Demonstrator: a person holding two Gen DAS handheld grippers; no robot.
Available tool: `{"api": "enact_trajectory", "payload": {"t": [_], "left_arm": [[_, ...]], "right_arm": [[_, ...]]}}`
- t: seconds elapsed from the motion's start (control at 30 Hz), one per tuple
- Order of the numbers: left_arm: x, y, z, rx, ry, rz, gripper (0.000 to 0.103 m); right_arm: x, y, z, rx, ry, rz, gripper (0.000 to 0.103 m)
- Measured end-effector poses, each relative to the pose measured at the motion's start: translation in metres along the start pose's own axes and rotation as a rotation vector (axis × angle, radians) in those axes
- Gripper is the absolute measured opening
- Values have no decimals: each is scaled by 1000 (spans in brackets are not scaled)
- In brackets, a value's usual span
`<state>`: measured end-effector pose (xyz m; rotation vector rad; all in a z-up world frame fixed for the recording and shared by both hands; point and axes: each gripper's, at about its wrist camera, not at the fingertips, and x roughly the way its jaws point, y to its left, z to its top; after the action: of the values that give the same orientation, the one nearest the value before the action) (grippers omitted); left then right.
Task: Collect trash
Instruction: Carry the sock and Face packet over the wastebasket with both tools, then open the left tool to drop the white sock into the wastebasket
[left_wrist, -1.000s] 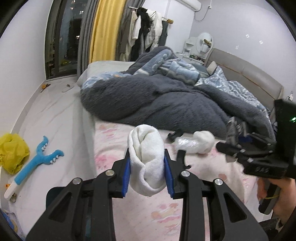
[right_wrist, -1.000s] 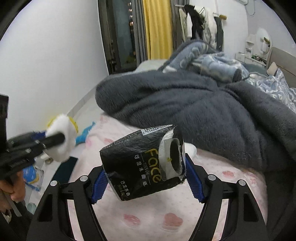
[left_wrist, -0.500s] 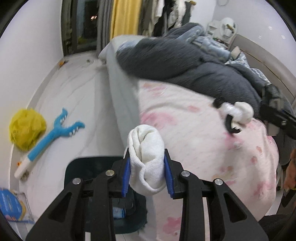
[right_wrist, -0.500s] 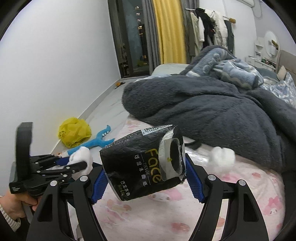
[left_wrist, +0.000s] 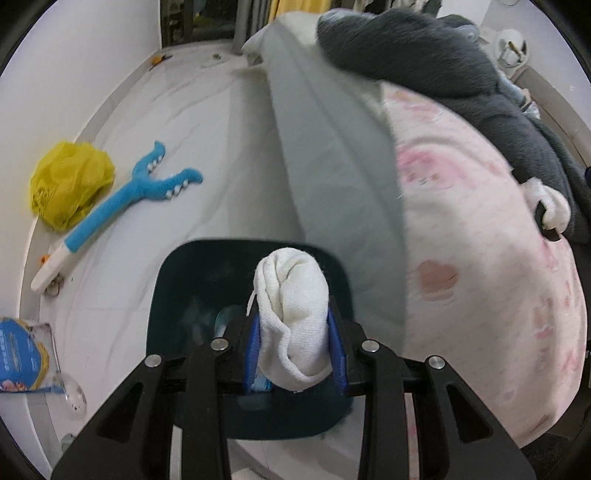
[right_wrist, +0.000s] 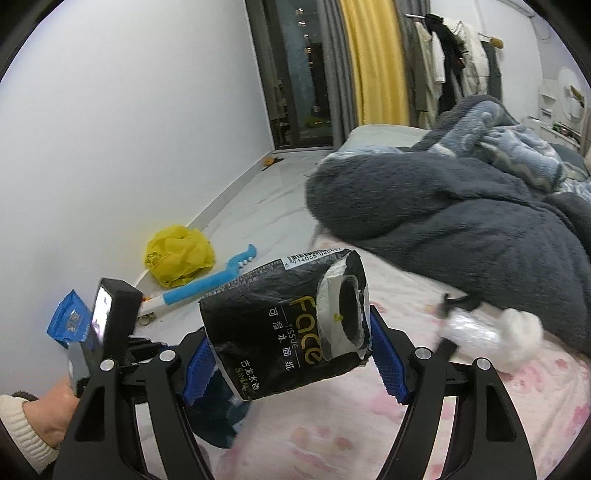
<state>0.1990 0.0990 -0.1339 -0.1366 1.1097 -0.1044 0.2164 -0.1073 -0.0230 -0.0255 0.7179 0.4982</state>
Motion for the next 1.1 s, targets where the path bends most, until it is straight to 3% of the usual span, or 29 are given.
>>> {"api": "enact_trajectory", "payload": {"t": [0.27,0.6,0.73,0.83,0.93,1.1], "left_arm": [[20,25,-18,-27,134,20,35],[36,57,-34,-81,241,-16,39],[36,64,-38,-81,255,-22,43],[34,67,-41,-77,269,-27,57],[31,74,-41,-77,262,-33,64],[18,87,-40,-89,227,-42,68]], "right_arm": [[22,31,1,-33,29,48,75],[56,64,-1,-77,106,108,75],[71,76,-4,-89,135,117,75],[82,82,-8,-86,161,127,75],[94,87,-12,-83,191,131,75],[116,94,-20,-81,241,128,75]]}}
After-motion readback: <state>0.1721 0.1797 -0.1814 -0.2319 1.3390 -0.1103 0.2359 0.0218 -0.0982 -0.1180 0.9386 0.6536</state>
